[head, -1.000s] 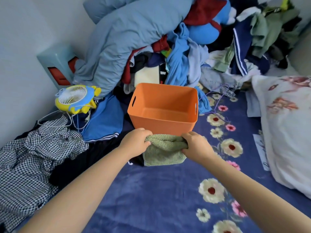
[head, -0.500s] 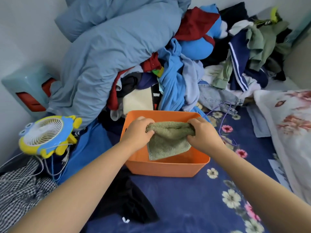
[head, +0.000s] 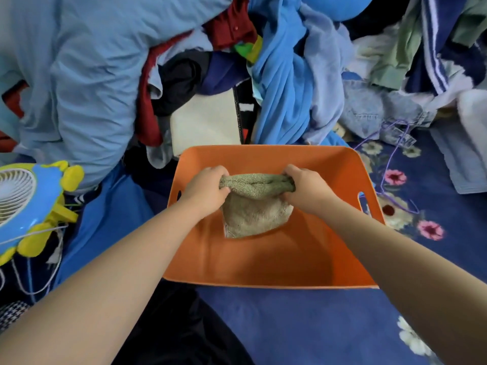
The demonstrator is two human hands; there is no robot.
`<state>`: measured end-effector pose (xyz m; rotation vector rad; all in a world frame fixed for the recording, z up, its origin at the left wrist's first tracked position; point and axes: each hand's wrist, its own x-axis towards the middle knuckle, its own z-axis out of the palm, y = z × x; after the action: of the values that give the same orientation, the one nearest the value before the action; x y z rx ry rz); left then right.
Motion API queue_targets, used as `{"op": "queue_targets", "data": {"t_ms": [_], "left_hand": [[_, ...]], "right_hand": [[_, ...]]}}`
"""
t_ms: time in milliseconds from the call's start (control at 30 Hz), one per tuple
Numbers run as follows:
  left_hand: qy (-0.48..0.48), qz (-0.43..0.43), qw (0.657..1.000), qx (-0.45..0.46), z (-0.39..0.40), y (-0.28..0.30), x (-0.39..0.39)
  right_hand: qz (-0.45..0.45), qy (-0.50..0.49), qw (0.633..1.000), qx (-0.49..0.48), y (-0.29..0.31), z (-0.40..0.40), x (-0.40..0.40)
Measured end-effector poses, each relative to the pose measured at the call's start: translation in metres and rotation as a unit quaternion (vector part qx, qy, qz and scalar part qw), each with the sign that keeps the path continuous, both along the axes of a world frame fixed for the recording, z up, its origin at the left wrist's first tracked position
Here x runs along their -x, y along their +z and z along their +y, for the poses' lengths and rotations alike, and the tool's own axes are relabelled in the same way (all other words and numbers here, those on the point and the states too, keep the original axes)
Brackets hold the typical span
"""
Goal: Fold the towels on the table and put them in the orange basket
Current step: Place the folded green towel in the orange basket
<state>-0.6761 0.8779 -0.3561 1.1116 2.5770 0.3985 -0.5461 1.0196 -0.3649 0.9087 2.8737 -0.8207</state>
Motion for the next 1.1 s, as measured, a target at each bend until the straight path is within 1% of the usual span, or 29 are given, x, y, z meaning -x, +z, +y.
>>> {"op": "queue_targets", "data": {"t_ms": [133, 167, 200, 233, 267, 300, 333, 367, 400, 433, 467, 500, 533, 600, 633, 700, 733, 767, 800, 833, 867, 933, 967, 1000, 1033, 1067, 1100], "left_hand": [[0.026, 0.024, 0.997, -0.063, -0.007, -0.020, 0.016], [0.018, 0.027, 0.998, -0.057, -0.012, -0.024, 0.019], [-0.001, 0.025, 0.999, -0.024, -0.017, -0.030, 0.021], [-0.033, 0.022, 0.998, 0.040, -0.022, -0.035, 0.022], [-0.082, 0.021, 0.986, 0.142, -0.026, -0.041, 0.022], [-0.141, 0.022, 0.955, 0.260, -0.029, -0.047, 0.020], [-0.193, 0.021, 0.911, 0.363, -0.031, -0.053, 0.017], [-0.228, 0.024, 0.872, 0.432, -0.032, -0.057, 0.012], [-0.240, 0.031, 0.856, 0.456, -0.031, -0.058, 0.009], [-0.240, 0.045, 0.861, 0.447, -0.029, -0.058, 0.008], [-0.238, 0.069, 0.877, 0.412, -0.029, -0.054, 0.009], [-0.237, 0.098, 0.894, 0.366, -0.031, -0.049, 0.012], [-0.229, 0.123, 0.911, 0.321, -0.033, -0.043, 0.016], [-0.194, 0.151, 0.944, 0.217, -0.041, -0.029, 0.028], [-0.191, 0.179, 0.955, 0.142, -0.047, -0.023, 0.033], [-0.169, 0.239, 0.956, 0.011, -0.058, -0.018, 0.040], [-0.115, 0.227, 0.967, -0.017, -0.063, -0.020, 0.042], [-0.043, 0.174, 0.984, -0.011, -0.066, -0.021, 0.043], [0.031, 0.111, 0.993, -0.008, -0.068, -0.024, 0.043], [0.087, 0.062, 0.994, -0.007, -0.069, -0.028, 0.042], [0.116, 0.040, 0.992, -0.009, -0.070, -0.034, 0.041], [0.118, 0.054, 0.991, -0.016, -0.071, -0.043, 0.042], [0.117, 0.066, 0.991, -0.023, -0.072, -0.044, 0.043], [0.115, 0.073, 0.990, -0.027, -0.072, -0.045, 0.043], [0.114, 0.080, 0.990, -0.025, -0.071, -0.045, 0.043], [0.117, 0.085, 0.989, -0.019, -0.070, -0.046, 0.043], [0.118, 0.089, 0.989, -0.012, -0.070, -0.046, 0.042]], "right_hand": [[0.020, 0.016, 0.999, 0.024, -0.025, -0.004, 0.016], [0.012, 0.036, 0.999, 0.023, -0.032, -0.006, 0.016], [-0.008, 0.060, 0.998, 0.019, -0.042, -0.009, 0.015], [-0.038, 0.086, 0.995, 0.015, -0.052, -0.013, 0.013], [-0.076, 0.113, 0.991, 0.015, -0.063, -0.019, 0.013], [-0.122, 0.142, 0.982, 0.019, -0.076, -0.025, 0.013], [-0.173, 0.174, 0.969, 0.028, -0.090, -0.034, 0.014], [-0.224, 0.205, 0.952, 0.047, -0.102, -0.043, 0.014], [-0.269, 0.228, 0.933, 0.072, -0.113, -0.050, 0.013], [-0.301, 0.239, 0.918, 0.097, -0.121, -0.055, 0.012], [-0.319, 0.241, 0.909, 0.119, -0.128, -0.059, 0.011], [-0.322, 0.233, 0.908, 0.134, -0.131, -0.061, 0.011], [-0.311, 0.216, 0.914, 0.143, -0.132, -0.060, 0.010], [-0.271, 0.152, 0.940, 0.139, -0.133, -0.053, 0.013], [-0.255, 0.103, 0.952, 0.138, -0.133, -0.049, 0.014], [-0.243, 0.003, 0.959, 0.144, -0.134, -0.043, 0.016], [-0.246, -0.032, 0.957, 0.152, -0.136, -0.042, 0.017], [-0.252, -0.056, 0.953, 0.161, -0.139, -0.043, 0.020], [-0.260, -0.071, 0.948, 0.168, -0.142, -0.046, 0.021], [-0.268, -0.079, 0.945, 0.172, -0.144, -0.050, 0.023], [-0.274, -0.085, 0.942, 0.174, -0.147, -0.055, 0.025], [-0.281, -0.099, 0.937, 0.181, -0.153, -0.066, 0.029], [-0.275, -0.087, 0.944, 0.159, -0.154, -0.071, 0.030], [-0.261, -0.057, 0.958, 0.107, -0.153, -0.076, 0.028], [-0.244, 0.004, 0.969, 0.030, -0.153, -0.079, 0.027], [-0.225, 0.086, 0.969, -0.050, -0.152, -0.081, 0.026], [-0.213, 0.172, 0.956, -0.111, -0.151, -0.083, 0.025]]}}
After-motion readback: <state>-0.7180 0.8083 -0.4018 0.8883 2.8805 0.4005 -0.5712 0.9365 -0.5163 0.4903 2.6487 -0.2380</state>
